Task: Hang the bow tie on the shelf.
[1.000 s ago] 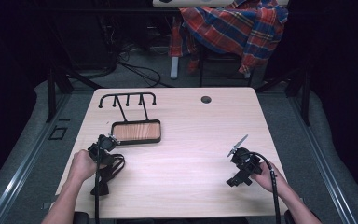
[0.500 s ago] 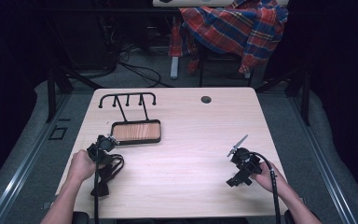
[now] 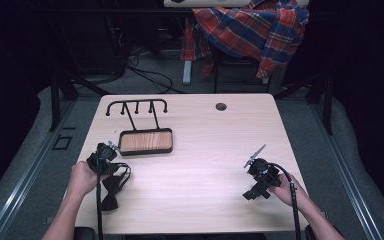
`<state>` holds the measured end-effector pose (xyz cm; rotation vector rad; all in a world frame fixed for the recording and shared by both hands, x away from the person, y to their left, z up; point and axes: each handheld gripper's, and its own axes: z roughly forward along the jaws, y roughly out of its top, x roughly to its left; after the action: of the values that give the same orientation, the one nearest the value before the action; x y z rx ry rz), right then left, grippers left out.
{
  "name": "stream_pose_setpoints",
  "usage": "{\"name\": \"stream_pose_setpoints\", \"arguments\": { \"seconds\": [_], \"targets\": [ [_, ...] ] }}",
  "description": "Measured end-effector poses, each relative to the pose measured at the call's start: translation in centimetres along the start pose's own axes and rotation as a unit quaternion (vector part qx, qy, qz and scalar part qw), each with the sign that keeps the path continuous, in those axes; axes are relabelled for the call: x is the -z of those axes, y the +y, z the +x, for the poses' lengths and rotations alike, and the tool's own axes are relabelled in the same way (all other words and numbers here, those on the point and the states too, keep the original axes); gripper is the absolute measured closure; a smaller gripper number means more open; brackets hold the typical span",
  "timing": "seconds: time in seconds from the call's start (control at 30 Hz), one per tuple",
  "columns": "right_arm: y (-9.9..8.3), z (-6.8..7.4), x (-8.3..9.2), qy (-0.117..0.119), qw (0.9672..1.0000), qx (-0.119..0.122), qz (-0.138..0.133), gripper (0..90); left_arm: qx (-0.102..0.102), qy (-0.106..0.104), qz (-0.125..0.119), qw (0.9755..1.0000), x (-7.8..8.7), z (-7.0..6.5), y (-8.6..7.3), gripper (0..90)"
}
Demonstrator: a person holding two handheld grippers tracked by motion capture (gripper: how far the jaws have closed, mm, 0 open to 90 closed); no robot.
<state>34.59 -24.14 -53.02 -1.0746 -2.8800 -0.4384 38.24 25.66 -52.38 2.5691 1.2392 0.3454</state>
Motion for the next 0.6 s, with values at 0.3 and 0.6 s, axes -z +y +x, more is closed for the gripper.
{"name": "stream_pose_setpoints", "arguments": {
  "seconds": [0.3,0.6],
  "targets": [
    [0.0,-0.2,0.3,-0.012,0.9999,-0.005,0.002,15.8,0.027,0.004,-0.028,0.9992,1.7,0.6,-0.6,88.2],
    [-0.1,-0.5,0.4,-0.013,0.9998,-0.014,-0.003,15.8,0.036,0.001,-0.051,0.9981,2.6,0.4,-0.5,88.3]
  ]
}}
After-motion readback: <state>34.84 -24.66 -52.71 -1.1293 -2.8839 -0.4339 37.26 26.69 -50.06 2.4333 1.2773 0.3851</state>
